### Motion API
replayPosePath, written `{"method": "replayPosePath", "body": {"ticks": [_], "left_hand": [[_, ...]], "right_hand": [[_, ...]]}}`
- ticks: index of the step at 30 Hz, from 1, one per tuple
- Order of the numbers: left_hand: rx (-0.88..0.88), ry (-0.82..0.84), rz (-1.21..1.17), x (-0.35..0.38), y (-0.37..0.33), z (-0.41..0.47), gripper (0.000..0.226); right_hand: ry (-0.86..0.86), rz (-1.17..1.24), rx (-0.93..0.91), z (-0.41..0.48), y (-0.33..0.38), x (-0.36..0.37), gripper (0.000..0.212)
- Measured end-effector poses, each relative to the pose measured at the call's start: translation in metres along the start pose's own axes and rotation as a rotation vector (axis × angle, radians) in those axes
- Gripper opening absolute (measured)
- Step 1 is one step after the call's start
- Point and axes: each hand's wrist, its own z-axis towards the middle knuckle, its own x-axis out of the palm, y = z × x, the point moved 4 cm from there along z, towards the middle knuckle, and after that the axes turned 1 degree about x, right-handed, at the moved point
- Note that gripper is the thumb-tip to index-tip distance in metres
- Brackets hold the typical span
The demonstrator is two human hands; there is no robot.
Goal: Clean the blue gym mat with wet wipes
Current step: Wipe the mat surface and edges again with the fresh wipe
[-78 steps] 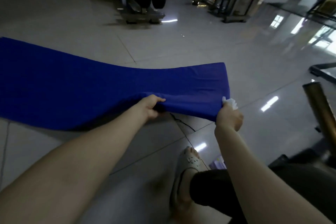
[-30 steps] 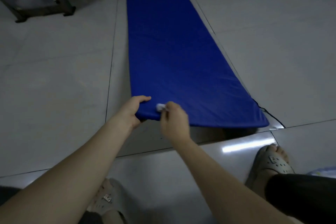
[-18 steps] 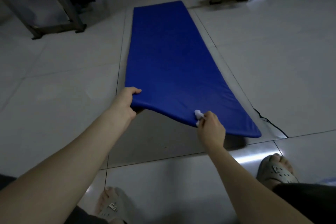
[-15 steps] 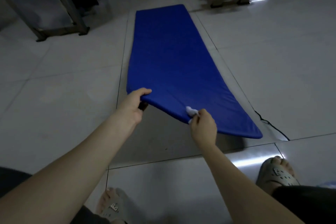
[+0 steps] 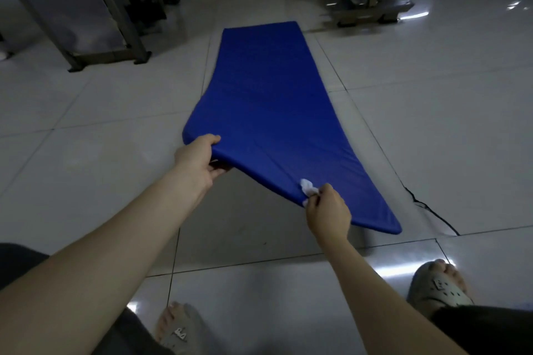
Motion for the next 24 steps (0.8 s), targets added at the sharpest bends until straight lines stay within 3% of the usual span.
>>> {"method": "replayPosePath", "body": {"ticks": [3, 9, 11, 14, 17, 21, 24], "left_hand": [[0.060, -0.070, -0.036, -0.004, -0.005, 0.002, 0.030], [0.000, -0.005, 0.115, 0.010, 0.018, -0.004, 0.039], [-0.017, 0.029, 0.102, 0.009, 0.009, -0.002, 0.033], [-0.002, 0.107, 0.123, 0.009, 0.000, 0.005, 0.030], [0.083, 0.070, 0.145, 0.007, 0.001, 0.010, 0.031], [0.048, 0.083, 0.037, 0.016, 0.026, 0.014, 0.029], [-0.042, 0.143, 0.121, 0.027, 0.056, 0.014, 0.020]], "right_hand": [[0.066, 0.049, 0.015, 0.000, 0.010, 0.003, 0.020], [0.092, 0.225, -0.383, -0.016, 0.123, 0.020, 0.030], [0.103, 0.199, -0.366, -0.010, 0.103, 0.018, 0.028], [0.133, 0.060, -0.181, 0.004, 0.037, 0.016, 0.024], [0.172, -0.094, -0.009, 0.013, -0.015, 0.011, 0.020], [0.189, 0.029, -0.086, 0.010, 0.027, 0.017, 0.027], [0.220, 0.241, -0.215, 0.002, 0.092, 0.024, 0.031]]}}
